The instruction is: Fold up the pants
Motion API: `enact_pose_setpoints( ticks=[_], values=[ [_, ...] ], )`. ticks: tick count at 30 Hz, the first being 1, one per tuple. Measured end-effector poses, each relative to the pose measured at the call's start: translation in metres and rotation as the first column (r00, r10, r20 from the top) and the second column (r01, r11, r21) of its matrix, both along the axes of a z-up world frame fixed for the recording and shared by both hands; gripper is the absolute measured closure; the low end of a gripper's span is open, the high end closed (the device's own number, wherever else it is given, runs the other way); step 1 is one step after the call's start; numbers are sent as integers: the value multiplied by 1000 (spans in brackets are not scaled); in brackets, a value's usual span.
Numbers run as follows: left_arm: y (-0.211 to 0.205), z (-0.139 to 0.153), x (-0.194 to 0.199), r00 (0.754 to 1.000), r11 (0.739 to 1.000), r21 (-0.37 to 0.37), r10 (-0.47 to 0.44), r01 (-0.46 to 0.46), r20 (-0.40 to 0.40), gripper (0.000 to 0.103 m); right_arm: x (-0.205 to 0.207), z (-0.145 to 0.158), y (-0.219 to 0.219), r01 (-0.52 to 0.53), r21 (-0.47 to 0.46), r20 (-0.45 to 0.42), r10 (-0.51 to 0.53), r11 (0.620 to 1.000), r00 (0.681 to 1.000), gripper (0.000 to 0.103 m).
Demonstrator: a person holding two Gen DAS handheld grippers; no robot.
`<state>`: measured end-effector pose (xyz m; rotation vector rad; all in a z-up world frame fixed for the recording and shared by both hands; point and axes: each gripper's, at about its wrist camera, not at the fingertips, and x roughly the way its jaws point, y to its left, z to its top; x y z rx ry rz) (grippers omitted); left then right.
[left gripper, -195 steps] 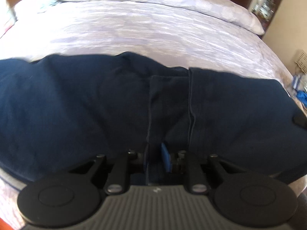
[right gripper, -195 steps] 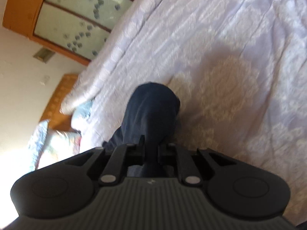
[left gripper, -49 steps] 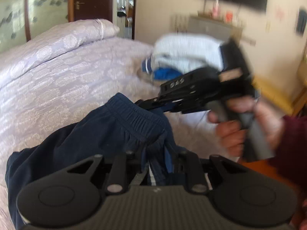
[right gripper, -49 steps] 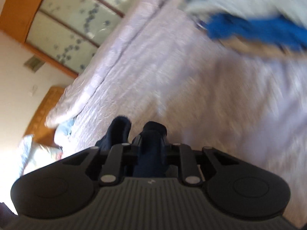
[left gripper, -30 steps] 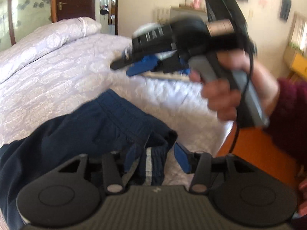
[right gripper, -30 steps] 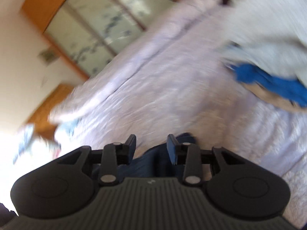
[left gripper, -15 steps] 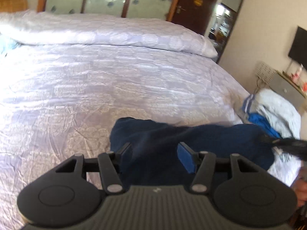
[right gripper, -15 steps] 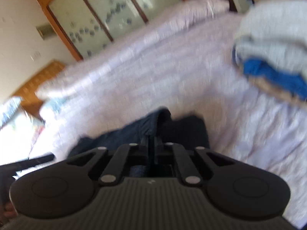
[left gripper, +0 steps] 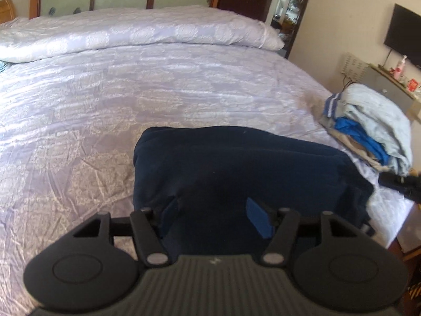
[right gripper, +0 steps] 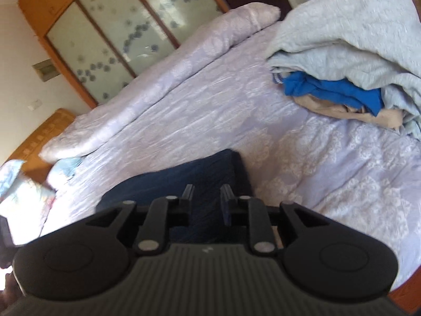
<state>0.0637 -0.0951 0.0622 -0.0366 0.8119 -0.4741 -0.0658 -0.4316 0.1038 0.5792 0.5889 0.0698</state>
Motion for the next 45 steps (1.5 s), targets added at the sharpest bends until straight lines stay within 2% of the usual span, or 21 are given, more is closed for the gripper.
enact_pose_setpoints(
  ticks=[2, 5, 8, 12, 15, 17, 19, 21, 22, 23, 27, 29, 31, 33, 34, 36, 37, 39, 41, 43, 45],
  values=[
    [4, 2, -8, 1000, 1000, -20, 1, -1, 1, 35, -17, -2, 8, -48, -3, -17, 48, 999, 999, 76],
    [1, 1, -14, 1000, 999, -29, -22, 22, -12, 34, -30, -12, 27, -80, -36, -57, 78, 996, 995, 67],
    [-5, 1, -18, 1000, 1000, -8, -27, 27, -11, 34, -26, -14, 52, -109, -175, -62, 99, 979, 993, 66],
    [-6, 2, -24, 999, 999, -16, -34, 34, -13, 33, -13, -4, 93, -220, -404, -41, 222, 888, 974, 69],
    [-12, -1, -27, 999, 999, -1, -39, 39, -14, 32, 15, -24, 107, -320, -455, -183, 264, 831, 947, 76],
    [-17, -3, -30, 999, 999, 14, -49, 49, -7, 26, 29, -45, 99, -336, -398, -254, 249, 853, 934, 77],
    [-21, -4, -33, 998, 997, 29, -66, 66, 2, 23, 33, -49, 82, -286, -284, -241, 221, 915, 945, 73],
    [-25, -6, -34, 997, 996, 47, -72, 72, 9, 22, 38, -50, 70, -262, -187, -212, 221, 947, 952, 69],
    [-26, -7, -34, 997, 996, 54, -71, 71, 10, 22, 40, -52, 67, -248, -156, -198, 216, 956, 956, 86],
    [-27, -7, -34, 997, 996, 56, -70, 70, 9, 22, 39, -52, 66, -227, -136, -187, 200, 964, 962, 92],
    [-22, -8, -34, 998, 996, 61, -69, 69, -2, 22, 17, -19, 39, -108, -23, -17, 107, 994, 994, 95],
    [-22, -13, -30, 998, 996, 68, -62, 64, -28, 22, 6, -10, 18, -39, -22, 38, 39, 999, 999, 95],
    [-23, -22, -28, 997, 995, 81, -60, 64, -56, 22, 4, -36, -8, 68, 5, -41, -67, 998, 997, 94],
    [-28, -32, -27, 995, 990, 121, -64, 73, -77, 18, 4, -83, -33, 151, 148, -157, -127, 977, 979, 95],
    [-29, -35, -28, 995, 988, 137, -63, 73, -77, 15, -2, -94, -40, 172, 238, -124, -146, 956, 982, 94],
    [-26, -35, -29, 994, 989, 128, -63, 73, -85, 14, -1, -91, -47, 176, 285, -137, -142, 942, 980, 91],
    [-23, -33, -28, 994, 990, 119, -62, 73, -95, 15, -2, -84, -48, 186, 261, -130, -156, 947, 979, 83],
    [-15, -25, -28, 993, 995, 78, -62, 69, -98, 20, -11, -67, -52, 249, 199, -82, -237, 948, 968, 81],
    [-4, -18, -26, 995, 998, 38, -44, 47, -86, 19, -17, -59, -66, 266, 255, -56, -261, 930, 964, 80],
    [1, -16, -19, 994, 1000, 8, -10, 11, -109, 20, -14, -60, -73, 269, 288, -64, -262, 919, 963, 64],
    [4, -21, -10, 987, 1000, -17, 6, -9, -159, 30, -2, -65, -69, 269, 278, -97, -252, 922, 963, 54]
  ],
)
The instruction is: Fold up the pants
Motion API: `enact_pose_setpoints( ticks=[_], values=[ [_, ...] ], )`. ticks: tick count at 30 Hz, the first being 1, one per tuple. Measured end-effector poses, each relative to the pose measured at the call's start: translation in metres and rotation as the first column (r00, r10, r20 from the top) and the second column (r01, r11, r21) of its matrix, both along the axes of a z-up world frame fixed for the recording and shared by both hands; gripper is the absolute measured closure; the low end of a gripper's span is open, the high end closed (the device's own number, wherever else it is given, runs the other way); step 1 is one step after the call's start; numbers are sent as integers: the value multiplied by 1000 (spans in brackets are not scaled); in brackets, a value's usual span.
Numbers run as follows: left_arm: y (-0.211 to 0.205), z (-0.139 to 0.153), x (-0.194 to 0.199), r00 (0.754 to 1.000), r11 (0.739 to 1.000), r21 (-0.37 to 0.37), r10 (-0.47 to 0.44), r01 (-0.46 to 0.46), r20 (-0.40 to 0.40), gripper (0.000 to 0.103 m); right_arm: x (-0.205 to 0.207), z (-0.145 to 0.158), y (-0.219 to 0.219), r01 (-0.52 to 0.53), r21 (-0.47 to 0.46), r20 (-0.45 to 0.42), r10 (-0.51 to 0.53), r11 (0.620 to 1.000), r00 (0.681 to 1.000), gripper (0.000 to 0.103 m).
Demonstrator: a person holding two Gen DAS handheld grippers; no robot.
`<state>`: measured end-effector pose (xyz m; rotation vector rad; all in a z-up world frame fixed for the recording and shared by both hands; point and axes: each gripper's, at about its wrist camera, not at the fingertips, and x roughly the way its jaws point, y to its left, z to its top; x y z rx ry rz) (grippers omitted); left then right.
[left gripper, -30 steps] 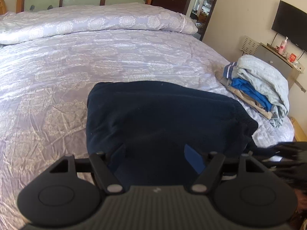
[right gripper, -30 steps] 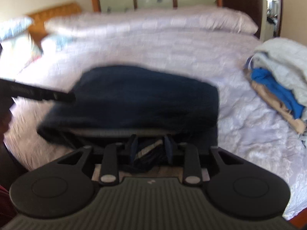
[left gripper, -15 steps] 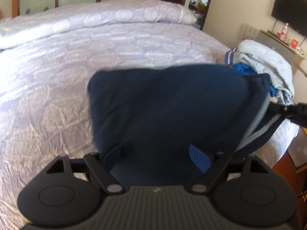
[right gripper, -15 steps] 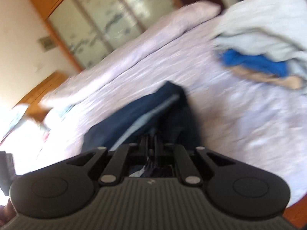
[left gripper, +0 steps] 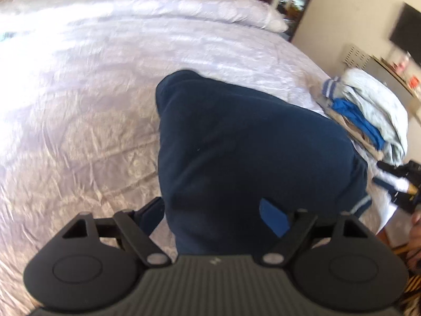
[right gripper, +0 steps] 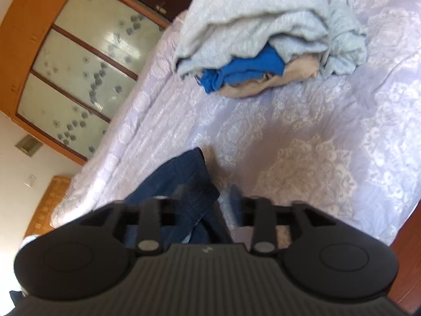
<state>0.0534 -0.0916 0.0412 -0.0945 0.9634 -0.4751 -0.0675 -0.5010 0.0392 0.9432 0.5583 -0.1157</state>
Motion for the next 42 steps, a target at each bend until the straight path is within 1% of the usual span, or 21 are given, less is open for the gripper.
enact_pose_setpoints(
  ticks=[1, 2, 4, 6, 8, 10, 12, 13, 16, 18, 20, 22, 26, 29, 30, 34, 36, 38, 39, 41, 42],
  values=[
    [-1, -5, 5, 999, 1000, 2, 0, 0, -33, 50, 9, -4, 4, -8, 0, -23, 8, 1000, 1000, 54],
    [-2, -9, 6, 999, 1000, 7, 3, -2, -42, 55, 21, -7, 11, -24, 0, -48, 24, 1000, 999, 54],
    [-1, -7, 5, 1000, 1000, 11, -4, 4, -15, 66, 36, -10, 18, -36, -14, -73, 35, 999, 997, 74],
    [5, -3, 6, 1000, 1000, -5, -5, 4, -8, 75, 28, 15, 26, -24, -108, -38, 20, 994, 999, 84],
    [18, -3, 11, 999, 998, -67, 13, -16, -43, 80, 18, 46, 43, -40, -236, 20, 46, 971, 999, 86],
    [31, -7, 18, 995, 992, -120, 33, -44, -92, 81, 2, 74, 59, -58, -299, 74, 84, 953, 994, 87],
    [39, -12, 21, 991, 986, -151, 49, -67, -123, 81, -17, 86, 69, -65, -286, 95, 96, 956, 991, 88],
    [43, -15, 22, 989, 983, -168, 54, -76, -136, 81, -26, 84, 73, -62, -277, 78, 87, 959, 993, 88],
    [58, -24, 30, 979, 965, -239, 64, -111, -195, 81, -38, 47, 81, -49, -241, -49, 38, 969, 998, 89],
    [62, -28, 34, 971, 959, -253, 68, -127, -229, 78, -41, 18, 76, -3, -233, -116, -25, 972, 993, 87],
    [60, -23, 31, 976, 966, -233, 61, -111, -211, 76, -38, 12, 67, 17, -228, -154, -53, 973, 987, 84],
    [57, -11, 22, 989, 978, -195, 51, -77, -135, 78, -35, 17, 60, 21, -229, -178, -63, 973, 982, 81],
    [53, 15, 9, 999, 976, -218, -5, -2, -36, 72, -47, 41, 55, 93, -306, -87, -125, 948, 988, 74],
    [35, 28, 3, 998, 984, -169, -44, 51, 45, 71, -29, 63, 67, 28, -438, -36, -48, 899, 998, 71],
    [27, 30, 2, 996, 985, -159, -65, 73, 56, 71, -21, 67, 69, 21, -455, -14, -31, 890, 999, 71],
    [-6, 24, 2, 991, 989, -83, -117, 122, 71, 68, 19, 67, 73, -34, -433, 42, 58, 901, 997, 71],
    [-20, 9, 4, 993, 994, 15, -106, 105, 49, 67, 43, 48, 76, -103, -389, -1, 111, 916, 994, 71],
    [-30, -14, 10, 996, 992, 90, -91, 90, 6, 67, 68, 14, 83, -198, -347, -152, 153, 917, 976, 70],
    [-31, -16, 8, 995, 991, 96, -92, 88, 34, 66, 69, 1, 87, -196, -384, -143, 151, 903, 978, 70],
    [-33, -12, 4, 995, 990, 115, -87, 82, 44, 66, 68, 7, 103, -225, -497, -163, 164, 838, 973, 69],
    [-34, -8, 2, 995, 990, 118, -87, 81, 49, 65, 69, 13, 106, -235, -509, -187, 160, 828, 969, 68]
  ],
)
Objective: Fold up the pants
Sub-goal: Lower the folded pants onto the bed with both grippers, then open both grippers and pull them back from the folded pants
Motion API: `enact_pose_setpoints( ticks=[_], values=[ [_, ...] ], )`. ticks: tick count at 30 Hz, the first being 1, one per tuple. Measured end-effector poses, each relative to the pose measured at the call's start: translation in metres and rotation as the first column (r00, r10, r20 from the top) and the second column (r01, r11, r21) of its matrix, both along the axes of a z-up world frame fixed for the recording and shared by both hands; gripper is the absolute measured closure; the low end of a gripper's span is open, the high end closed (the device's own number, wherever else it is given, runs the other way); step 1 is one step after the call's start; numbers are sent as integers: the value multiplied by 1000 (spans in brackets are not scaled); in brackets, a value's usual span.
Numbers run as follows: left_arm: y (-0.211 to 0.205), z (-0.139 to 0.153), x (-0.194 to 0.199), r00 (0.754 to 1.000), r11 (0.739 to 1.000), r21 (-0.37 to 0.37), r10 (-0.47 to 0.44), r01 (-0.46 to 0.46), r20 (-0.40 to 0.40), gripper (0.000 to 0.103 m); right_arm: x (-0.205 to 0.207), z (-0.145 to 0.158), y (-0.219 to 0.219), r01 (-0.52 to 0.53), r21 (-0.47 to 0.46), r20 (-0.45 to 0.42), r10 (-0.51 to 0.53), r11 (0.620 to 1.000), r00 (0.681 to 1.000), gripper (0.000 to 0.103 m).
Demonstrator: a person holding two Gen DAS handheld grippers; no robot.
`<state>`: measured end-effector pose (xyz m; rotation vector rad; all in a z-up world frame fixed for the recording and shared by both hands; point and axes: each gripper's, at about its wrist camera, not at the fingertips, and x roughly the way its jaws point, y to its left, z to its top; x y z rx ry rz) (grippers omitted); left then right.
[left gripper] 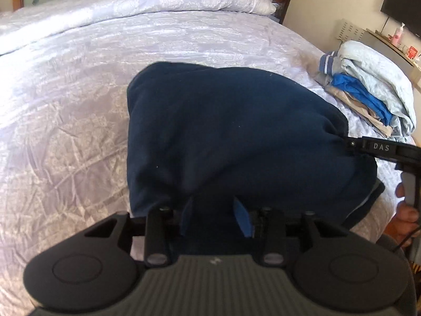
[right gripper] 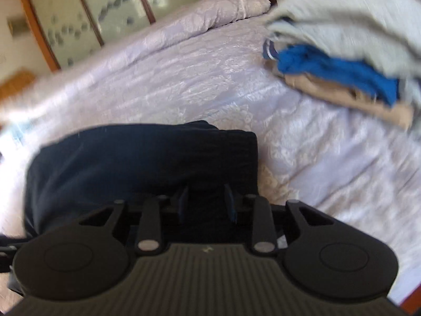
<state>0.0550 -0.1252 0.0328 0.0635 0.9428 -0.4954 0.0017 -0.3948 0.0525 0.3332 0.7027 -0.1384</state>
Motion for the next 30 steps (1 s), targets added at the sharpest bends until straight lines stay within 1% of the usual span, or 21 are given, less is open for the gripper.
enact_pose_setpoints(
  ticks=[1, 2, 5, 6, 9, 12, 13, 18, 21, 22, 27, 30],
  values=[
    [0, 3, -3, 1000, 1000, 1, 1, -1, 8, 62, -2, 7, 1, 3, -7, -11, -3, 1000, 1000, 68],
    [2, 7, -7, 1000, 1000, -3, 9, -9, 16, 59, -8, 14, 0, 9, -2, -5, -9, 1000, 1000, 67],
    [13, 15, -17, 999, 999, -41, 35, -34, 15, 53, -44, 34, 1, -19, 115, 80, 10, 993, 997, 61],
    [16, 19, -18, 999, 998, -51, 43, -43, 11, 53, -58, 39, 3, -24, 144, 91, 11, 989, 996, 59],
    [22, 28, -26, 998, 996, -64, 57, -56, 16, 53, -77, 46, 21, -22, 178, 80, 8, 984, 997, 59],
    [23, 35, -35, 998, 997, -57, 62, -60, 34, 49, -96, 43, 34, 6, 189, 43, -15, 982, 999, 58],
    [23, 37, -38, 997, 997, -55, 64, -61, 40, 46, -101, 42, 40, 17, 190, 28, -23, 982, 999, 58],
    [24, 45, -59, 994, 998, -14, 67, -66, 91, 39, -107, 37, 58, 39, 196, -12, -38, 980, 999, 58],
    [27, 48, -72, 990, 997, 5, 81, -82, 118, 29, -109, 33, 67, 27, 199, -23, -23, 980, 999, 57],
    [28, 48, -77, 988, 996, 10, 85, -87, 132, 23, -112, 32, 71, 21, 196, -26, -16, 980, 1000, 56],
    [29, 53, -96, 976, 995, 38, 85, -94, 200, 20, -120, 27, 82, 4, 204, -55, 7, 979, 998, 52],
    [27, 55, -104, 969, 991, 62, 102, -118, 226, 15, -126, 27, 83, 17, 217, -69, -2, 976, 998, 51]
  ],
)
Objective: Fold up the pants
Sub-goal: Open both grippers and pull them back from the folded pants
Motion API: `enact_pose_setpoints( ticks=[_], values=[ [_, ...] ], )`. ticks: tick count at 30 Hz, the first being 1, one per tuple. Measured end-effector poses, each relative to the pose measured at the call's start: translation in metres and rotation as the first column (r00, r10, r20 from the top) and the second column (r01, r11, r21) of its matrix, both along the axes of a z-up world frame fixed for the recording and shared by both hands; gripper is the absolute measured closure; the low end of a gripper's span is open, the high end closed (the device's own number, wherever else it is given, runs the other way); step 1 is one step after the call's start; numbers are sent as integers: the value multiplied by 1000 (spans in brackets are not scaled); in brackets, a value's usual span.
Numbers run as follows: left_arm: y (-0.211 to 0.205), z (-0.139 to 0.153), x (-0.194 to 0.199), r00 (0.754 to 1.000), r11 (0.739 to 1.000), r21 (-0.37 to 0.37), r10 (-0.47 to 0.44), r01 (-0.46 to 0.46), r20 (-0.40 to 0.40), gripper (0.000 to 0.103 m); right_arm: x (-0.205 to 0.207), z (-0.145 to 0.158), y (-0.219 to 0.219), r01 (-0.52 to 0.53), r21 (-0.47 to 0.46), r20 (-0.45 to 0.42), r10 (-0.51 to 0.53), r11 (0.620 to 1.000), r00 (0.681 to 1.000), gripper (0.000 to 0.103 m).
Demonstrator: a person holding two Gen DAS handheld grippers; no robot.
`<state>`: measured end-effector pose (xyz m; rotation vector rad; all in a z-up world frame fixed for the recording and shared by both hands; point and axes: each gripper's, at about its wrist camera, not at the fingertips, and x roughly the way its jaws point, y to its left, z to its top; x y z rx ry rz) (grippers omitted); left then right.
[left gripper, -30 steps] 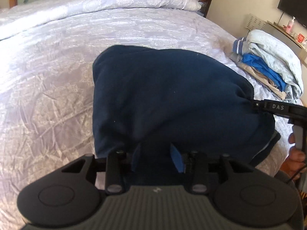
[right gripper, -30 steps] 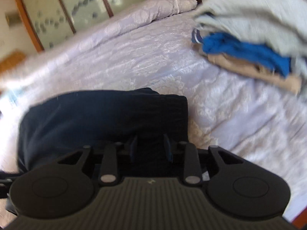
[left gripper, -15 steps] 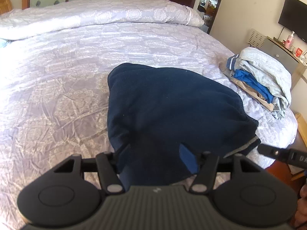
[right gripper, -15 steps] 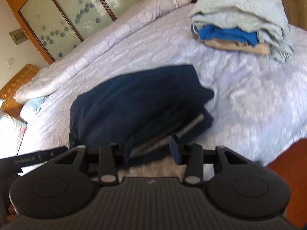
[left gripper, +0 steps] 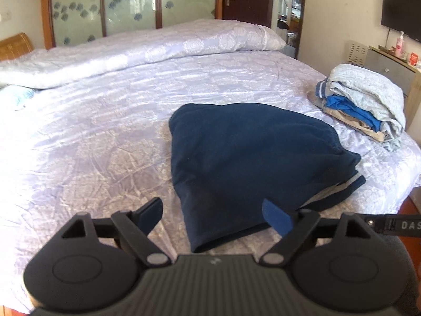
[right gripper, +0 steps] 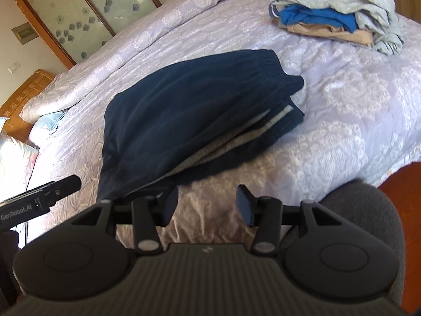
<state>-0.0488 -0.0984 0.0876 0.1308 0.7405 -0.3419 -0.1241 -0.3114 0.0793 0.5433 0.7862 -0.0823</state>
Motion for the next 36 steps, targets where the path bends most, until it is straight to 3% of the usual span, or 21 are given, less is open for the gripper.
enact_pose_setpoints(
  ticks=[3, 16, 36],
  values=[
    [-1, -1, -2, 1000, 1000, 6, 10, -9, -21, 15, -8, 1, 2, 6, 6, 3, -6, 1000, 1000, 46],
    [-9, -9, -11, 995, 996, 83, 52, -45, -89, 13, -21, -3, -4, 6, 58, 14, -7, 998, 1000, 42],
    [-5, -14, -6, 990, 984, 144, 120, -108, -77, 2, -19, -4, -8, -15, 46, 17, 14, 999, 1000, 39]
  ],
)
